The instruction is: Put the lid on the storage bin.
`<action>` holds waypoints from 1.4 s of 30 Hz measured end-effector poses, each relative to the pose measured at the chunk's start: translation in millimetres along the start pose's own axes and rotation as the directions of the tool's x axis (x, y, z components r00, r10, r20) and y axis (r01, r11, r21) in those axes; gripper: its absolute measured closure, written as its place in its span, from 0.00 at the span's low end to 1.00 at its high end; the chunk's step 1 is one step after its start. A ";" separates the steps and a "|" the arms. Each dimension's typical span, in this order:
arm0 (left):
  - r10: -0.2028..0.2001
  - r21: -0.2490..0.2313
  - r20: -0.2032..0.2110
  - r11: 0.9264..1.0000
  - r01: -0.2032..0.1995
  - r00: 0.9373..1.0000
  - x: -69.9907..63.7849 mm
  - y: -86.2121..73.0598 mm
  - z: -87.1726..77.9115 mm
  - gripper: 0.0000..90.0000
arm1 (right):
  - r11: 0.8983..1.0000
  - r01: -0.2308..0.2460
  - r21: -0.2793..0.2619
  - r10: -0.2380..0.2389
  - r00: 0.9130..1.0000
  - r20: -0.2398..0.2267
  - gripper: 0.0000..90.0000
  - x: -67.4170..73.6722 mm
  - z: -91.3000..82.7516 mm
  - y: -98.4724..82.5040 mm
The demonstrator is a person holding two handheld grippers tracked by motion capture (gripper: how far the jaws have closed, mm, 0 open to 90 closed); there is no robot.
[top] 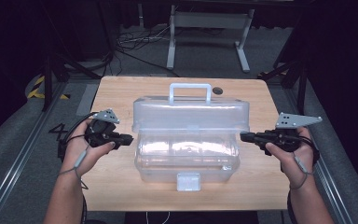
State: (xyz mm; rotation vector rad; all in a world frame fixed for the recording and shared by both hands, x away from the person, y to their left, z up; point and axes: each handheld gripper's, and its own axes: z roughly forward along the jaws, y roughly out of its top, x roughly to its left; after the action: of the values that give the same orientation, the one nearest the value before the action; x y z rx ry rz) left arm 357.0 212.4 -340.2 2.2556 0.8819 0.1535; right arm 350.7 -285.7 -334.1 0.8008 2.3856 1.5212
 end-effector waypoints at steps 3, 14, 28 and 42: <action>-0.031 0.002 -0.025 1.000 0.031 0.999 5.5 -3.0 1.7 0.93 | 1.000 -0.004 0.006 0.004 1.000 0.001 1.00 0.5 -0.4 -0.6; -0.109 0.012 -0.094 0.994 0.111 0.990 27.8 -12.4 10.8 0.91 | 0.998 -0.023 0.063 0.023 1.000 0.007 1.00 5.0 -0.8 -1.6; -0.146 0.027 -0.091 0.989 0.149 0.985 42.1 -15.8 22.5 0.89 | 0.988 -0.028 0.154 0.029 1.000 -0.003 1.00 8.8 1.1 -8.0; -0.152 0.047 -0.082 0.987 0.156 0.985 49.6 -16.2 29.3 0.88 | 0.976 -0.005 0.220 0.007 1.000 -0.009 1.00 12.4 1.8 -12.7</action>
State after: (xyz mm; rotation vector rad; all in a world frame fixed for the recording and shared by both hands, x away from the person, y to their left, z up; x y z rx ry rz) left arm 395.8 235.7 -379.4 2.2319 1.1101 0.1501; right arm 336.9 -281.7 -344.7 0.8465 2.5928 1.2805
